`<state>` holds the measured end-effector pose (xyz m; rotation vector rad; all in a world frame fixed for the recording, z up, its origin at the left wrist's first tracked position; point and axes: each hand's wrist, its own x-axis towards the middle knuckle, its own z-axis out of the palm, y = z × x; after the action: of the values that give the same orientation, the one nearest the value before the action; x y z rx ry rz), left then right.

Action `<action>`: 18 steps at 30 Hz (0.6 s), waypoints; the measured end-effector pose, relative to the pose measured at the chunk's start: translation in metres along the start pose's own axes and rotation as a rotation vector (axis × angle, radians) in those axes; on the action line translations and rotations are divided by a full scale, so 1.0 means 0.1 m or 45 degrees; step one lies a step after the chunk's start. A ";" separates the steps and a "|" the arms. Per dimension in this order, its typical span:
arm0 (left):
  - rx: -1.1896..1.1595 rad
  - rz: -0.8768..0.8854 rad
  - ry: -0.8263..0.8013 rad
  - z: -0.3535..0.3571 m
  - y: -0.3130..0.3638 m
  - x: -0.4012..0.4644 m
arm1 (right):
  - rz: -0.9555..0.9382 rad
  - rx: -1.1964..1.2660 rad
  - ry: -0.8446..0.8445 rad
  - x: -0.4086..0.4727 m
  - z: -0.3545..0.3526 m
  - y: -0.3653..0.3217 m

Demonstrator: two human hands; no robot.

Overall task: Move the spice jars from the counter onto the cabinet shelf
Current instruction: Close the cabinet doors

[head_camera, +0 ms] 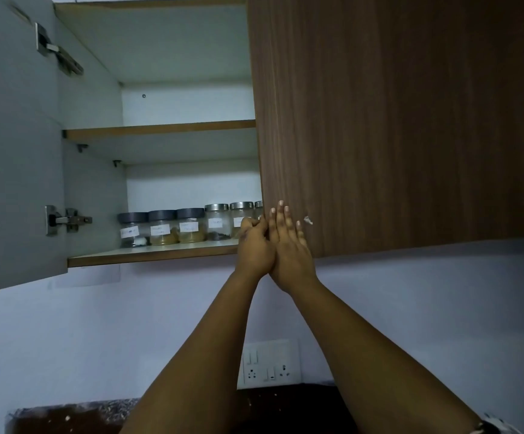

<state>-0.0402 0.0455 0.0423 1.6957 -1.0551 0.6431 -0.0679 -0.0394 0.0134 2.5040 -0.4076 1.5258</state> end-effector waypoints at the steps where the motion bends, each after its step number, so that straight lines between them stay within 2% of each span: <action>1: 0.017 0.018 -0.003 0.02 -0.06 0.05 | 0.006 -0.009 0.004 0.04 0.08 0.01; 5: 0.105 0.070 0.037 0.16 -0.31 0.24 | 0.015 -0.030 0.004 0.18 0.38 0.07; 9: 0.072 -0.009 0.259 0.34 -0.46 0.38 | 0.033 -0.109 0.058 0.22 0.58 0.14; 12: 0.099 -0.006 0.324 0.38 -0.42 0.39 | 0.020 -0.137 0.124 0.22 0.64 0.16; 15: 0.116 0.019 0.291 0.37 -0.41 0.31 | 0.009 -0.197 0.143 0.20 0.68 0.16; 17: 0.138 -0.020 0.172 0.39 -0.39 0.24 | 0.058 -0.224 0.125 0.16 0.70 0.12; 18: 0.243 0.040 0.168 0.43 -0.42 0.21 | 0.095 -0.233 0.114 0.13 0.71 0.11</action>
<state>0.0043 0.0035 0.0237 1.7756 -0.9527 0.8874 -0.0064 -0.0720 -0.0076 2.2966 -0.6036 1.5444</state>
